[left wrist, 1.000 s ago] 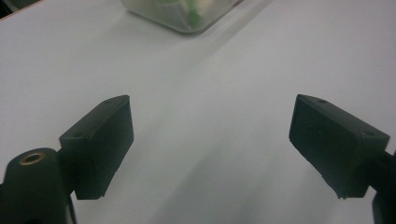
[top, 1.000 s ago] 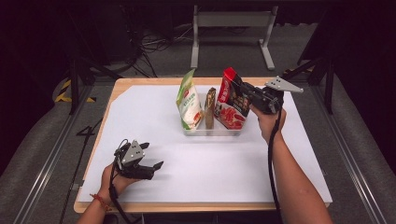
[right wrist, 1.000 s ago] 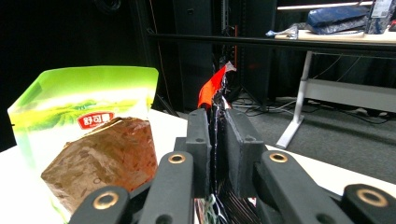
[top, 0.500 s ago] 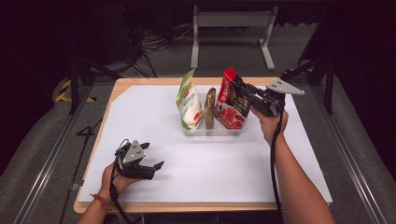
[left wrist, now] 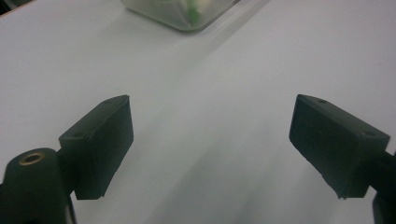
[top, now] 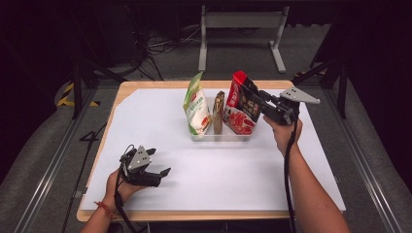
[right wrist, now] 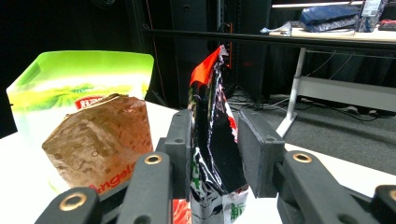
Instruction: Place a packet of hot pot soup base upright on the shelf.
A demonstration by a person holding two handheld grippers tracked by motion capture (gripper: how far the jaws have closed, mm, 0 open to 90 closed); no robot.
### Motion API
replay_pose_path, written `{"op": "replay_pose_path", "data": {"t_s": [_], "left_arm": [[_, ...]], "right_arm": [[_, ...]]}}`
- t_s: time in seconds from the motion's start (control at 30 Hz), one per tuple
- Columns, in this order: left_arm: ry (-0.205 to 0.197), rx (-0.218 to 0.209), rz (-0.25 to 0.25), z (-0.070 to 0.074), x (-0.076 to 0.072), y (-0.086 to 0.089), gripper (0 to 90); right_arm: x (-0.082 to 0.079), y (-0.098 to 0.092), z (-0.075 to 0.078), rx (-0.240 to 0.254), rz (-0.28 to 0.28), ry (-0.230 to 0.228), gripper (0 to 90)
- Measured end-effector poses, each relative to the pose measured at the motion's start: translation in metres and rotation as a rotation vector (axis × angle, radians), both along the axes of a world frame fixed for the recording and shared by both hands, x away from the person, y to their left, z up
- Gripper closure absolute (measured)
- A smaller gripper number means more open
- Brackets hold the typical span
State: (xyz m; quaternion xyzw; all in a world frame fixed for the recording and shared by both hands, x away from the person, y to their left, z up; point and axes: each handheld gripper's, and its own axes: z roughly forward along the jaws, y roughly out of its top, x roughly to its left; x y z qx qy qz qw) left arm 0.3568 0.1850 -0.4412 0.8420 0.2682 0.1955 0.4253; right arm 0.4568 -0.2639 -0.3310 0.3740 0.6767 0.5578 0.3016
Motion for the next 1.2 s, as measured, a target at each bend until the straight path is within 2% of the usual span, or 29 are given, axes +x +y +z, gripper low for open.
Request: {"op": "replay_pose_path", "data": {"t_s": [0.17,0.33,0.67,0.87,1.2], "left_arm": [[0.000,0.004,-0.001,0.000,0.000,0.000,14.5],[0.001,0.002,-0.001,0.000,0.000,0.000,14.4],[0.001,0.003,-0.002,0.000,0.000,0.000,14.4],[0.001,0.004,-0.004,0.000,0.000,0.000,14.3],[0.005,-0.005,0.002,0.001,0.000,0.002,14.1]], "right_arm": [[-0.003,-0.003,-0.001,-0.008,-0.008,-0.009,62.7],[-0.006,-0.006,-0.005,0.011,-0.014,-0.003,61.2],[-0.013,-0.008,-0.013,-0.036,-0.024,-0.002,58.5],[-0.015,-0.010,-0.016,-0.041,-0.023,0.005,57.2],[-0.019,-0.012,-0.021,-0.080,-0.031,0.021,45.5]]}}
